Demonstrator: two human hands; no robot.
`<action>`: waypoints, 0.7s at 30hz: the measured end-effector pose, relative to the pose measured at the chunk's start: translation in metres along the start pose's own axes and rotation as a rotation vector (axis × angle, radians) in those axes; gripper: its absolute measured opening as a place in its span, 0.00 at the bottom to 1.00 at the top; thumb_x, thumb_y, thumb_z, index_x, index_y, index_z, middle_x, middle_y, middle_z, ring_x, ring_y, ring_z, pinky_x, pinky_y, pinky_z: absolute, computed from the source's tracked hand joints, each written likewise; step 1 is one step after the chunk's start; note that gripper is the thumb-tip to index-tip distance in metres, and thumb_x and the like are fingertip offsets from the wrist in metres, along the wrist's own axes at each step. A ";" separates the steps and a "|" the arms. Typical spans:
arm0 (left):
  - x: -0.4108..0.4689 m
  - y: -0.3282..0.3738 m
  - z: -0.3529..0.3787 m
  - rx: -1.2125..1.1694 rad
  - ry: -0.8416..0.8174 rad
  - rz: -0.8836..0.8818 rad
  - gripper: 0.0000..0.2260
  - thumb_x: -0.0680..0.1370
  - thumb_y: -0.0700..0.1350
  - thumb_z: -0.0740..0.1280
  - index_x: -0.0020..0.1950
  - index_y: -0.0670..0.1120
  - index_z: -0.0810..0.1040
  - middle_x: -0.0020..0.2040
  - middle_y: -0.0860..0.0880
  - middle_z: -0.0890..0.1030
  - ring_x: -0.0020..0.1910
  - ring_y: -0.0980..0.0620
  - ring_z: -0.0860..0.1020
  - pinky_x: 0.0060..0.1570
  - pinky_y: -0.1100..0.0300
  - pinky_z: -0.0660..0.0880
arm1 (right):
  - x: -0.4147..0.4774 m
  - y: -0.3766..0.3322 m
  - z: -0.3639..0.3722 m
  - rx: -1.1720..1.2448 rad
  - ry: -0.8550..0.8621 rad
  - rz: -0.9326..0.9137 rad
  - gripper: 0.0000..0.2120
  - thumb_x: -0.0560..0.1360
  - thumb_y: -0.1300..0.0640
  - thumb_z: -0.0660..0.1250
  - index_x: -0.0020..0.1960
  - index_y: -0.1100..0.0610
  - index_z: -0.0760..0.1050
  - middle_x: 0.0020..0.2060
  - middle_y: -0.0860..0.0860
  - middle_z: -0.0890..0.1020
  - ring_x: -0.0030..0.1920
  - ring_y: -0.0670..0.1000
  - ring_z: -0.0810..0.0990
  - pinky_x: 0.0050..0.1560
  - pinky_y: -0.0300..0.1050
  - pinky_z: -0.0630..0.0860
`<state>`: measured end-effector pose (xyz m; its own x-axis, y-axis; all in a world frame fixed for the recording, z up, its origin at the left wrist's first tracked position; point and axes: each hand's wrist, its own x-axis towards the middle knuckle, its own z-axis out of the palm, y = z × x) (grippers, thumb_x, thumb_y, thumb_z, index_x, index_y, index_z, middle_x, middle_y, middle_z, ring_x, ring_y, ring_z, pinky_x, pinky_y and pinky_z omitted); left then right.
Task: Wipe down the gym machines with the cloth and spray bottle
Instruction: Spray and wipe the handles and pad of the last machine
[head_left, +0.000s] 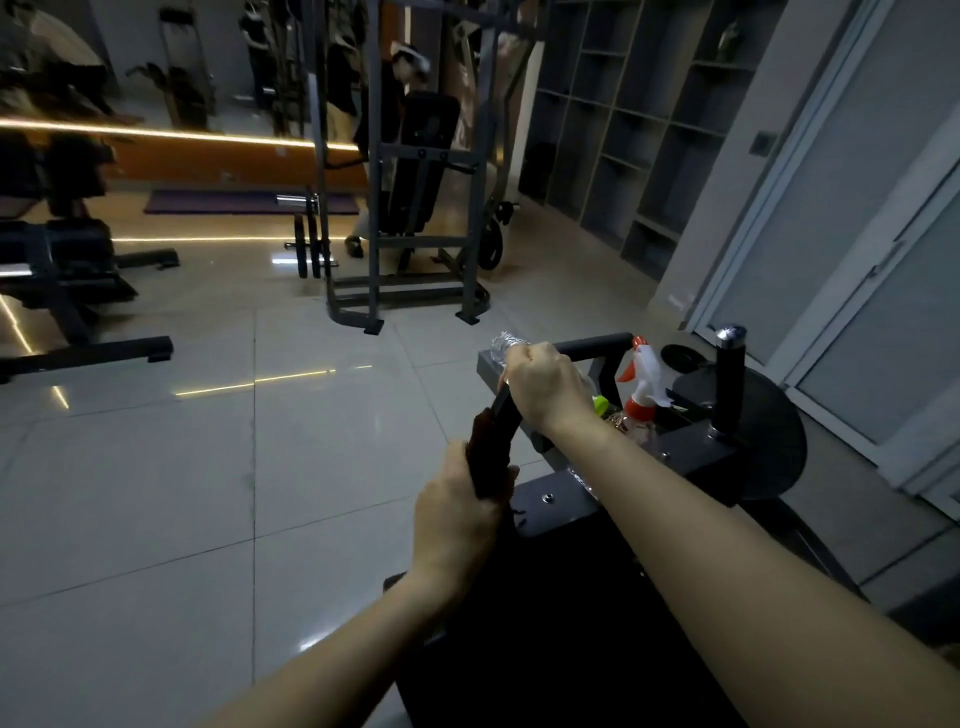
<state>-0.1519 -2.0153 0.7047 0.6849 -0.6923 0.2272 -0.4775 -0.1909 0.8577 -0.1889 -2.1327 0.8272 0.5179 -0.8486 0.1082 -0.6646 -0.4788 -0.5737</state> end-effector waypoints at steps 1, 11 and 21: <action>-0.008 -0.001 -0.003 0.050 -0.015 0.041 0.14 0.77 0.56 0.71 0.56 0.52 0.71 0.45 0.49 0.82 0.42 0.43 0.79 0.39 0.49 0.76 | -0.002 -0.001 -0.001 0.028 -0.006 0.002 0.10 0.80 0.64 0.53 0.52 0.63 0.73 0.50 0.62 0.77 0.53 0.65 0.78 0.43 0.52 0.70; 0.064 0.002 -0.047 -0.479 -0.957 -0.364 0.14 0.68 0.40 0.76 0.51 0.41 0.77 0.41 0.46 0.83 0.40 0.51 0.83 0.40 0.61 0.78 | 0.001 -0.001 0.000 0.044 -0.011 -0.022 0.11 0.81 0.62 0.52 0.51 0.62 0.73 0.53 0.62 0.78 0.54 0.65 0.77 0.46 0.53 0.72; -0.033 -0.010 0.009 -0.165 0.072 0.011 0.20 0.79 0.45 0.68 0.69 0.55 0.68 0.51 0.58 0.77 0.47 0.56 0.78 0.39 0.66 0.71 | 0.004 0.000 -0.002 0.116 -0.010 0.025 0.17 0.80 0.54 0.50 0.41 0.58 0.74 0.43 0.56 0.77 0.48 0.60 0.75 0.46 0.49 0.64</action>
<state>-0.1744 -1.9968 0.6840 0.7211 -0.6405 0.2642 -0.3924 -0.0632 0.9176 -0.1880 -2.1362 0.8292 0.5083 -0.8570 0.0849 -0.6109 -0.4282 -0.6659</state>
